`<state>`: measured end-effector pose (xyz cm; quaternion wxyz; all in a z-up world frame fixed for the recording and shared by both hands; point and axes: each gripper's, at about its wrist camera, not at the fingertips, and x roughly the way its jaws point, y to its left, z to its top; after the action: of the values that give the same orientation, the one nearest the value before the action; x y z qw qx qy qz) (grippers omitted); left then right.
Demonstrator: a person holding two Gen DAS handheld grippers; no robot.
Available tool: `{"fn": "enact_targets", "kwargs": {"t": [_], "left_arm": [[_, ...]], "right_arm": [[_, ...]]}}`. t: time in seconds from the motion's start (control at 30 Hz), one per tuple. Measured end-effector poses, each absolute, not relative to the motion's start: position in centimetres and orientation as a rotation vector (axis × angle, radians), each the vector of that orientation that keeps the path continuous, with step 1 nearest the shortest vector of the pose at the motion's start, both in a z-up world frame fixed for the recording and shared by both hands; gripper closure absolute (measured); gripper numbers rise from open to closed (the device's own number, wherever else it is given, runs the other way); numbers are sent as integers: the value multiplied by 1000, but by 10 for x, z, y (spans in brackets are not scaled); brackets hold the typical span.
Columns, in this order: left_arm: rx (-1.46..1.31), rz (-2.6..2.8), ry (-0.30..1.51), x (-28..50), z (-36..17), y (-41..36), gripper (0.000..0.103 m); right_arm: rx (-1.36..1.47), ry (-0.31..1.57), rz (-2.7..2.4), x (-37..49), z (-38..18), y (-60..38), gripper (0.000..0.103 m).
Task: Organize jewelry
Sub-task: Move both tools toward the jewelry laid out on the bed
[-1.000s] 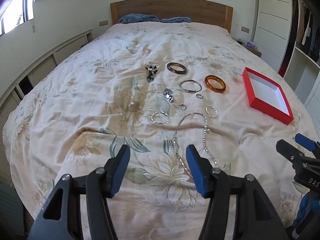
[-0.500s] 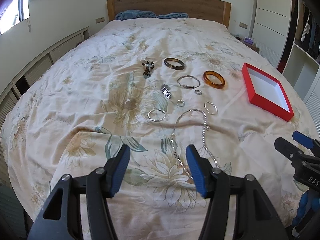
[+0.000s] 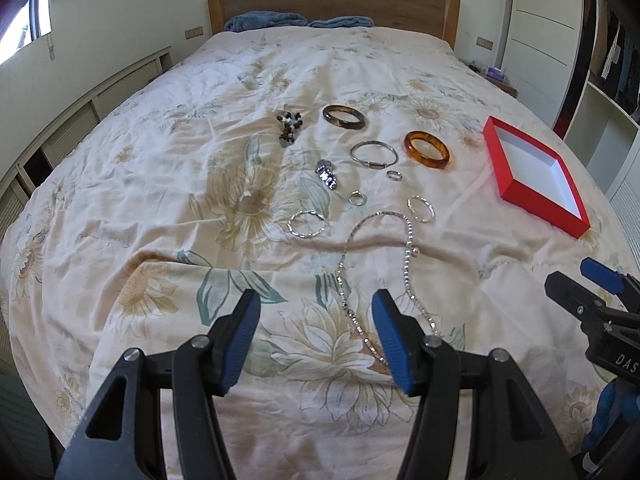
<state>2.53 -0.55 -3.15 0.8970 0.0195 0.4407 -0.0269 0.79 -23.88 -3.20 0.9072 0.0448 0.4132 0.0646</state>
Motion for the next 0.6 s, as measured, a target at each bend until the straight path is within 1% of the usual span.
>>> {"fn": "enact_targets", "kwargs": {"t": [0.37,0.6], "left_arm": [[41,-78,935,31,-39,-5,47],[13,-101,953,39,-46,-3,47]], "right_arm": [[91,876,155,15,-39,-233,15],[91,888,178,23,-44,-230,20]]}}
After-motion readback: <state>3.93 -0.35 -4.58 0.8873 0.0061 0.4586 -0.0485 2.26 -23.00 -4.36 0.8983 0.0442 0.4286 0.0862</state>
